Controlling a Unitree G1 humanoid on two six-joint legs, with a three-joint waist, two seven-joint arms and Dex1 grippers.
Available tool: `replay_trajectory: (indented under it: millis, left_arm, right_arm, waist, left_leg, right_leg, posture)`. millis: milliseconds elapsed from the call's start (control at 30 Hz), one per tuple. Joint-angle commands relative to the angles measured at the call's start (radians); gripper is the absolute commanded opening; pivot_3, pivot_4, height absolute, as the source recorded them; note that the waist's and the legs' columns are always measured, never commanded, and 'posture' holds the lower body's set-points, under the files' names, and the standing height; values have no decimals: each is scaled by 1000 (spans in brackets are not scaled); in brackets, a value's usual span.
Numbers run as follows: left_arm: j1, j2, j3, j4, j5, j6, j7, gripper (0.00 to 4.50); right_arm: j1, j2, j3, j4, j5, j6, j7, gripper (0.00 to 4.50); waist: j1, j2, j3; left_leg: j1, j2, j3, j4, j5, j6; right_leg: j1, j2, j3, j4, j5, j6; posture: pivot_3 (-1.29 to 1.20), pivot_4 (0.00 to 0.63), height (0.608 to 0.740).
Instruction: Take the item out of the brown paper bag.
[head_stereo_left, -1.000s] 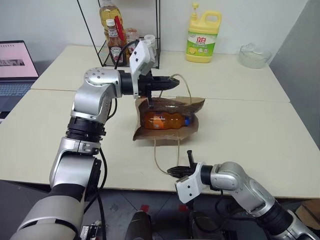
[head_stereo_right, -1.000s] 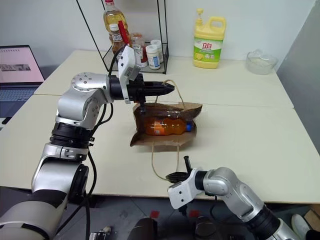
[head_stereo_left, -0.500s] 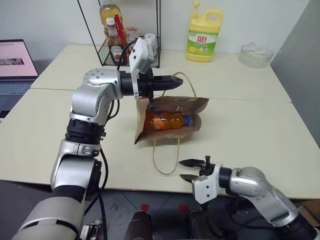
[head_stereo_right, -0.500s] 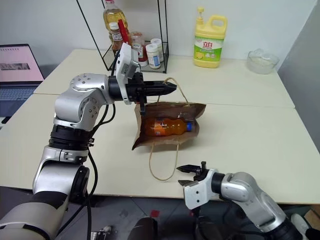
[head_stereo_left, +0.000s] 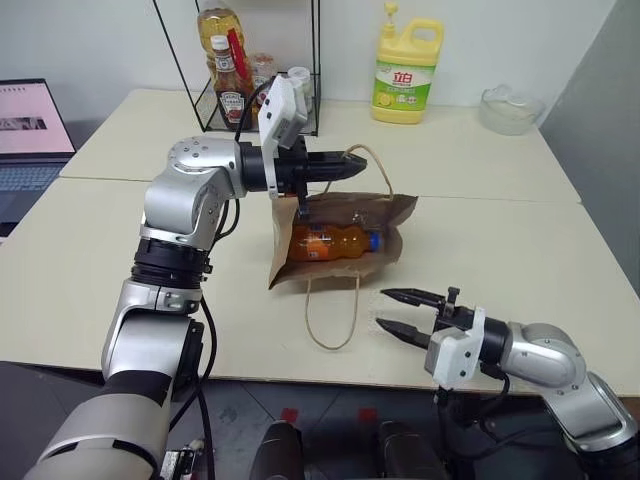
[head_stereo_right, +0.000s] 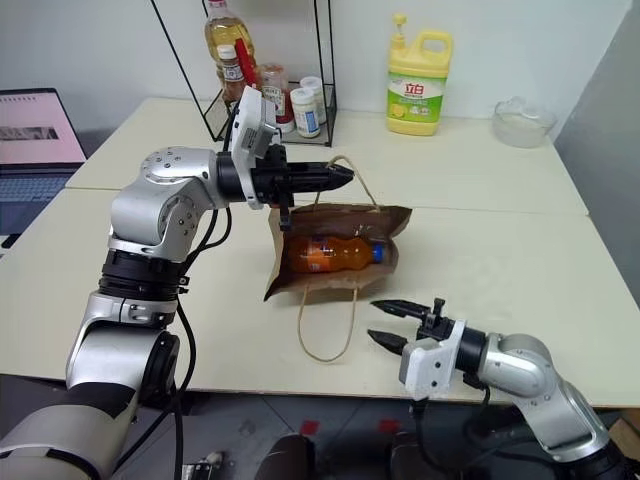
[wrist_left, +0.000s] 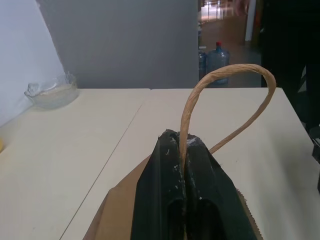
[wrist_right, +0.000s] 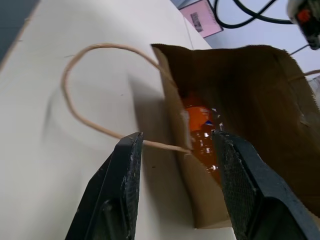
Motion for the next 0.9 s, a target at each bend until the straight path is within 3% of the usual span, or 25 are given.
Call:
replay_trajectory:
  millis: [33,367,900]
  left_arm:
    - [-9,2,22,-15,-12,-20,-6,0]
    - [-11,0,14,-5,-6,-37,-23,0]
    - [-44,-14,21,33,-7,-49,-23,0]
  right_arm:
    - [-38,21,-13,-69,64,85,8,2244]
    - [-294,55,29,-127,137,384,88,2244]
    - [-650,150,255,134,-73,652,116,2244]
  waist:
    - [0,0,0]
    - [-1,1,0]
    - [-2,2,1]
  left_leg:
    - [0,0,0,0,0,0]
    - [0,0,0,0,0,0]
    - [-2,0,-1,-1,0,0]
  right_leg:
    - [0,0,0,0,0,0]
    - [0,0,0,0,0,0]
    - [-3,0,-1,0,0,0]
  posture:
    - [0,150,740]
    - [0,150,740]
    - [0,150,740]
